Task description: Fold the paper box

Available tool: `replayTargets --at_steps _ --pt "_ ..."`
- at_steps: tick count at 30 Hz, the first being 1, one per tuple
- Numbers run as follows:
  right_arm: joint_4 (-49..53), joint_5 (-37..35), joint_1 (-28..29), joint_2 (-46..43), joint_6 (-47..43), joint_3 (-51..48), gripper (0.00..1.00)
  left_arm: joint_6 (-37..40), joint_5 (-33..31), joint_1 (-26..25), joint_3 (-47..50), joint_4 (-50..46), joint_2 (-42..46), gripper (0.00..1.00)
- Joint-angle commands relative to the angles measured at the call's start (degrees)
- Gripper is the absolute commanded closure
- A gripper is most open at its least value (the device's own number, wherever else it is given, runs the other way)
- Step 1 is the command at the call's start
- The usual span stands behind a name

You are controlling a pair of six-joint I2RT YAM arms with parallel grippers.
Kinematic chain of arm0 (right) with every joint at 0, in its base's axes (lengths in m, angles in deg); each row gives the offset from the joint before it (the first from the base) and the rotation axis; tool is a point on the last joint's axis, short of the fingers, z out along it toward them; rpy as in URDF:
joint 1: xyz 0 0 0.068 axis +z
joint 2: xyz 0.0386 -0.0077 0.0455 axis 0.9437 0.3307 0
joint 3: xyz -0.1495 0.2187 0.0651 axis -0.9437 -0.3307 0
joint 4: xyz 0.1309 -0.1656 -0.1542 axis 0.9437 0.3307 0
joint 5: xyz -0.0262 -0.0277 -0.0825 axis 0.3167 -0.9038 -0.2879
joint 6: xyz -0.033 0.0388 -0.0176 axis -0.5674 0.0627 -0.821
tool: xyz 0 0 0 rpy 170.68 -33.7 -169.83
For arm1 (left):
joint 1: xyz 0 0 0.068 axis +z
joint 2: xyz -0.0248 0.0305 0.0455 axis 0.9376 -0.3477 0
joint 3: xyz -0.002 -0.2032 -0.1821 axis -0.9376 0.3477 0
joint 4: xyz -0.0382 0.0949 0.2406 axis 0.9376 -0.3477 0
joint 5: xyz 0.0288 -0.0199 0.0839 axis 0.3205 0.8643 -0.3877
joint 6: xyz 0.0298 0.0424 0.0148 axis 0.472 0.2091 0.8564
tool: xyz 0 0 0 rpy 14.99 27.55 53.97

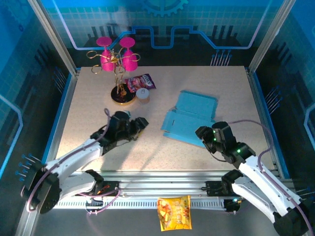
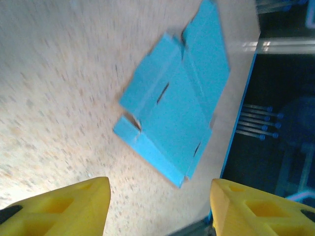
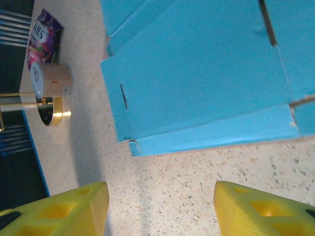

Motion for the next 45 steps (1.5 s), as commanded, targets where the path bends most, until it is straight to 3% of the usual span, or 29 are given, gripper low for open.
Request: replayTargets --at_steps 1,8,20,27,37,45 --pt "-4.1 3.1 -2.6 -3.0 6.3 -3.3 0.39 -8.7 0.6 -2.8 0.5 12.8 -7.1 0.43" --pt "-5.2 6.9 -5.9 -9.7 10.4 -10.0 0.38 -14.3 1.0 -5.4 -0.5 29.4 -25.4 0.50" --pt "-4.1 7.6 -6.5 -11.4 10.5 -11.0 0.39 -15.0 1.5 -5.4 -7.5 32.1 -37.8 0.58" --pt "-6.6 8.4 -6.7 -8.1 10.2 -10.0 0.39 -16.4 0.5 -5.4 -8.3 31.3 -39.1 0.63" --pt "-6.2 8.4 -6.8 -6.8 9.9 -9.1 0.39 -16.7 -4.3 -5.5 -7.5 17.9 -30.2 0.55" --pt "-6.2 8.4 -6.9 -6.8 10.5 -9.1 0.40 -21.4 -2.8 -5.3 -8.4 24.4 -36.2 0.58"
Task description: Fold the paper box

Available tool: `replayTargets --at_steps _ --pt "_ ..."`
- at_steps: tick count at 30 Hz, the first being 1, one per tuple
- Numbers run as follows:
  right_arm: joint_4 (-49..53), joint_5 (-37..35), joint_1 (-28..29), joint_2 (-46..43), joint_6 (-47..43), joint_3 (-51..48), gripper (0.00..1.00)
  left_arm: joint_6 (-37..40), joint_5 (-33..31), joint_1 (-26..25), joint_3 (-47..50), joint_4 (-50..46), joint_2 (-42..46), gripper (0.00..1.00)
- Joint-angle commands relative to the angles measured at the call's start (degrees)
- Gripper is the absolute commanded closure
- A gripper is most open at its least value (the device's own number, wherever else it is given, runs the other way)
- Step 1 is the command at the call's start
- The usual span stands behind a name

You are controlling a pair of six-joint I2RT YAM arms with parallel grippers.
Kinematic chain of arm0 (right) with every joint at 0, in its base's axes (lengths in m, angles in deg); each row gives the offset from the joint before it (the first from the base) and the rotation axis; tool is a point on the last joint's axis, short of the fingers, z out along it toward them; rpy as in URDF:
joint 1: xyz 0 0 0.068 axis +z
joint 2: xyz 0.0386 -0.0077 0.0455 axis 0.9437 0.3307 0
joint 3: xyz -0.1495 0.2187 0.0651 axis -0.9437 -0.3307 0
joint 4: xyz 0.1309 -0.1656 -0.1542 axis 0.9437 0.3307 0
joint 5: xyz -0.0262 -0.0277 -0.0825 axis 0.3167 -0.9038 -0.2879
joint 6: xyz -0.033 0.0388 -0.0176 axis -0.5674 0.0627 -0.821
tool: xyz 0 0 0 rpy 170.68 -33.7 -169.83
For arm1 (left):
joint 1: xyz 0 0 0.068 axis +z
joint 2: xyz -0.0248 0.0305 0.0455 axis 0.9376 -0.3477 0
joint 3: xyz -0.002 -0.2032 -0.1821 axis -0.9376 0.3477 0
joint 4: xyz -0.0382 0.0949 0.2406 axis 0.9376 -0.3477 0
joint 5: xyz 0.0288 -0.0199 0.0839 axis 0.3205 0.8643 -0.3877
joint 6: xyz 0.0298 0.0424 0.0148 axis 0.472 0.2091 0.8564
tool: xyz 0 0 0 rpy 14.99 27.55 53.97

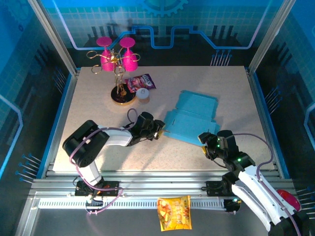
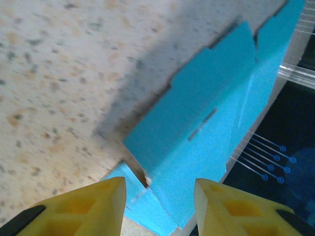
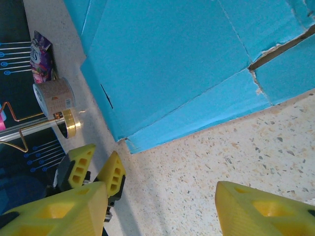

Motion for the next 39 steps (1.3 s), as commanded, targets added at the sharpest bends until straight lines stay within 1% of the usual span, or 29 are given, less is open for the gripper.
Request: replayTargets --at_steps 1,11,14,15,16,20,25,29,31,32,33,36,38,39 --pt "-0.2 0.4 -0.9 -0.3 0.8 1.5 0.39 -2.6 -0.5 0.0 -1.5 0.4 -1.9 0.58" --pt "-0.2 0.8 -1.1 -0.7 1.4 0.8 0.40 -4.1 -0.5 0.2 -4.6 3.0 -6.0 0.59" --pt "-0.4 0.8 -1.2 -0.6 1.4 0.9 0.40 -4.2 -0.9 0.3 -5.4 3.2 -6.9 0.62" --pt "-0.5 0.8 -1.3 -0.5 1.5 0.9 0.40 -4.3 -1.0 0.4 -5.5 3.3 -7.1 0.63" --pt "-0.6 0.8 -1.2 -0.3 1.5 0.8 0.40 -4.4 -1.4 0.4 -5.6 3.6 -7.2 0.68" --pt "-1.1 0.8 -1.3 0.3 1.1 0.9 0.40 -4.5 -2.2 0.4 -6.0 4.2 -6.6 0.99" --pt "2.0 -0.7 -1.2 1.4 -1.7 3.3 0.40 -3.0 -4.9 0.0 -6.5 1.0 -0.6 1.00" --pt "4.8 -1.4 -0.6 3.5 -1.6 5.8 0.41 -3.3 -5.6 0.0 -7.4 -0.7 3.4 1.00" --pt "5.9 -3.5 1.5 4.6 0.1 7.1 0.39 -3.7 -5.7 -0.4 -8.1 -1.5 4.5 1.00" --pt "4.5 -5.6 3.4 4.7 1.6 7.2 0.37 -4.1 -5.9 -0.6 -8.3 -1.7 5.1 1.00" --pt "2.4 -8.7 6.0 4.5 2.9 6.9 0.36 -4.4 -6.1 -0.7 -8.5 -2.1 5.5 1.00" --pt "-5.1 -21.2 15.1 4.6 8.6 5.8 0.34 -4.9 -6.6 -1.0 -8.7 -3.1 6.5 1.00" --pt "-10.5 -25.9 17.6 6.4 10.3 5.1 0.34 -5.2 -6.7 -1.0 -8.9 -3.7 7.1 1.00" --pt "-12.9 -26.7 17.8 7.6 10.7 4.9 0.34 -5.3 -6.7 -1.1 -8.8 -3.8 7.3 1.00"
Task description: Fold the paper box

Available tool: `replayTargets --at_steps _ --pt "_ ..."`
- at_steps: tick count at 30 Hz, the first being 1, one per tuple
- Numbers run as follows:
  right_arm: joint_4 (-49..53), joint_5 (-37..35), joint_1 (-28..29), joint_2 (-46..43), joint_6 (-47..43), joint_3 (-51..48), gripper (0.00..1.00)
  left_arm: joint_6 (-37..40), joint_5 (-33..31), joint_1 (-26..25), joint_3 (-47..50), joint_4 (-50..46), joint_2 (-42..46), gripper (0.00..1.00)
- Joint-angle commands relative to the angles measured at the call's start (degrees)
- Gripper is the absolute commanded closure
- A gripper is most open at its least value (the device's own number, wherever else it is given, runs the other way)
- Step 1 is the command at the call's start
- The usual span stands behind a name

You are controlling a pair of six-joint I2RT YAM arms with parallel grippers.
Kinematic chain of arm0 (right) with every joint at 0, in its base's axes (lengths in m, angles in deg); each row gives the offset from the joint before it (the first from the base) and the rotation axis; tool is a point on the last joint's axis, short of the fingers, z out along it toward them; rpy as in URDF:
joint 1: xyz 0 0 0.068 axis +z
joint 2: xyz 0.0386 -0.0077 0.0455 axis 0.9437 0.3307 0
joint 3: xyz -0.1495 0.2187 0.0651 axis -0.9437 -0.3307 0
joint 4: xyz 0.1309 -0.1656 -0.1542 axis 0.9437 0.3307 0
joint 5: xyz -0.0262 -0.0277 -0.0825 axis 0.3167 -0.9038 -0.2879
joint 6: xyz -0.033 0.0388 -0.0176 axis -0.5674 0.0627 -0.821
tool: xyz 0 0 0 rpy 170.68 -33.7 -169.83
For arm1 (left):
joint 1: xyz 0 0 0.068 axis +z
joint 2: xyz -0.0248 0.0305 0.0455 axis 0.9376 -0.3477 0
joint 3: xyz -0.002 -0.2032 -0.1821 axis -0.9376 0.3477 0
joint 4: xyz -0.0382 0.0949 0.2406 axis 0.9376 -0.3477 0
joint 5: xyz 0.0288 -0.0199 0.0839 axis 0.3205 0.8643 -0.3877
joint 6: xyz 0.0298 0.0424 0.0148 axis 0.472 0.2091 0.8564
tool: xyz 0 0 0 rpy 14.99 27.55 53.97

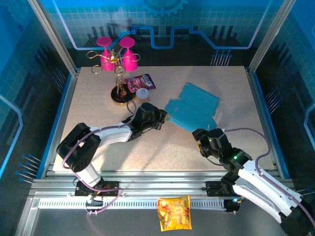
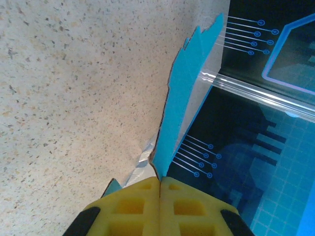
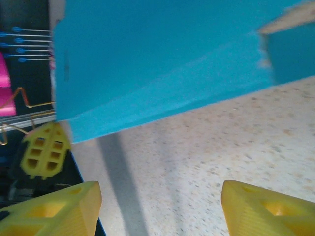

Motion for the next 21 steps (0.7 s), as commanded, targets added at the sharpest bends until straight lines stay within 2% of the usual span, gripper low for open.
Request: replayTargets --at_steps 1,5,8,14,17,21 --pt "-11.6 -11.6 1.8 3.4 5.5 -0.8 0.34 -0.6 -1.4 -0.5 -1.2 -2.7 1.9 1.00" --pt "-20.6 -10.8 1.7 10.3 8.4 -1.3 0.36 -1.0 -1.4 -0.5 -1.0 -3.1 2.8 1.00" --pt "-21.6 -8.0 2.3 13.8 9.8 0.3 0.36 -1.5 -1.5 -0.6 -0.6 -3.5 3.2 1.00" --pt "-23.8 -12.7 5.5 15.3 13.9 -1.2 0.36 -3.2 -1.9 -0.6 0.0 -3.9 4.1 1.00" --pt "-27.1 -13.8 5.3 17.6 13.8 -1.6 0.40 -4.5 -2.2 -0.6 0.5 -4.3 4.7 1.00" --pt "-32.4 -13.4 4.7 21.6 14.3 -1.7 0.50 -5.0 -2.2 -0.7 0.6 -4.7 5.1 1.00"
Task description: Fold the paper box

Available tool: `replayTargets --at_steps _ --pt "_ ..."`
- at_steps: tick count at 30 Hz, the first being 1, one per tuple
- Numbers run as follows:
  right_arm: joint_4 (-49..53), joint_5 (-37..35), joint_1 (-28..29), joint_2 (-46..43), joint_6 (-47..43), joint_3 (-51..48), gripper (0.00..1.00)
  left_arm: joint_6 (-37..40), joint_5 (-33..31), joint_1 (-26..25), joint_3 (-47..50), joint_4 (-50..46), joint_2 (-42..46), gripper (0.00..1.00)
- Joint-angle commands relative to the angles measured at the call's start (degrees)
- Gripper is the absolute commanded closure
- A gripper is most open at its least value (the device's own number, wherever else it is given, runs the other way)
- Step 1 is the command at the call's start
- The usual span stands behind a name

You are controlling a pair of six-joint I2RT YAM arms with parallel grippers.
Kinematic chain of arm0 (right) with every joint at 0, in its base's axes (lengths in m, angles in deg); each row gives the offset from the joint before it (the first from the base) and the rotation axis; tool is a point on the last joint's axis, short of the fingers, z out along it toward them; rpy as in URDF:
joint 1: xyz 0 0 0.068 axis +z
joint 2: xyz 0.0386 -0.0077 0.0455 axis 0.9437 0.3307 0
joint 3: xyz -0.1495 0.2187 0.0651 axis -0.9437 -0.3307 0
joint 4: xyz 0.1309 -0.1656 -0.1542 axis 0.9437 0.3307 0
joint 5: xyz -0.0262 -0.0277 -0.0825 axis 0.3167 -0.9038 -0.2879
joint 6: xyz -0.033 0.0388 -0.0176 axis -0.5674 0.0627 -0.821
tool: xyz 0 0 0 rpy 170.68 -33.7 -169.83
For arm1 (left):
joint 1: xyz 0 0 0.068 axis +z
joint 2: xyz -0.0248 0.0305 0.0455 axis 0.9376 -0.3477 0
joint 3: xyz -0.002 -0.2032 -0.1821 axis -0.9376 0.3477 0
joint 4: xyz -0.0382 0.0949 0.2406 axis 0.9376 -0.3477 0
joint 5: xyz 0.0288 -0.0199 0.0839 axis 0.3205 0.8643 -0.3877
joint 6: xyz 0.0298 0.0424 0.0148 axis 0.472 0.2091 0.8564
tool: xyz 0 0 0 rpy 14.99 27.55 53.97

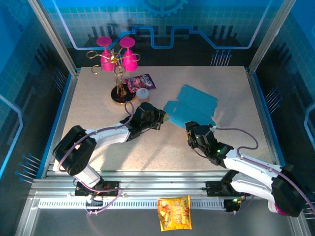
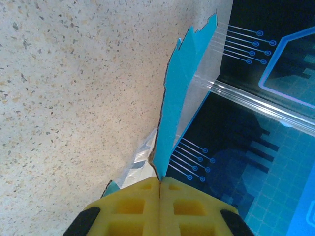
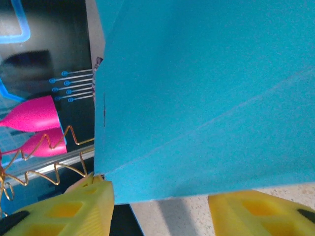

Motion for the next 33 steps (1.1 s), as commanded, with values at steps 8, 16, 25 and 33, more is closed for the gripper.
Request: replayTargets --at_steps 8,16,25,33 --pt "-5.8 -3.1 -2.5 2.9 0.9 1.3 0.73 -2.5 -1.0 -0.6 1.0 -1.6 3.0 1.00" --pt "-4.7 -2.2 -6.2 2.7 -0.6 2.8 0.82 -3.1 -1.0 -0.7 1.5 -2.9 4.8 1.00" --pt "-5.7 -1.0 -8.3 4.2 -0.1 4.7 0.95 -4.4 -0.5 -0.7 2.5 -1.3 4.8 1.00" --pt "4.7 1.2 -11.9 1.5 -3.1 11.7 1.00 -0.5 1.5 -0.6 0.1 -6.6 8.9 0.59"
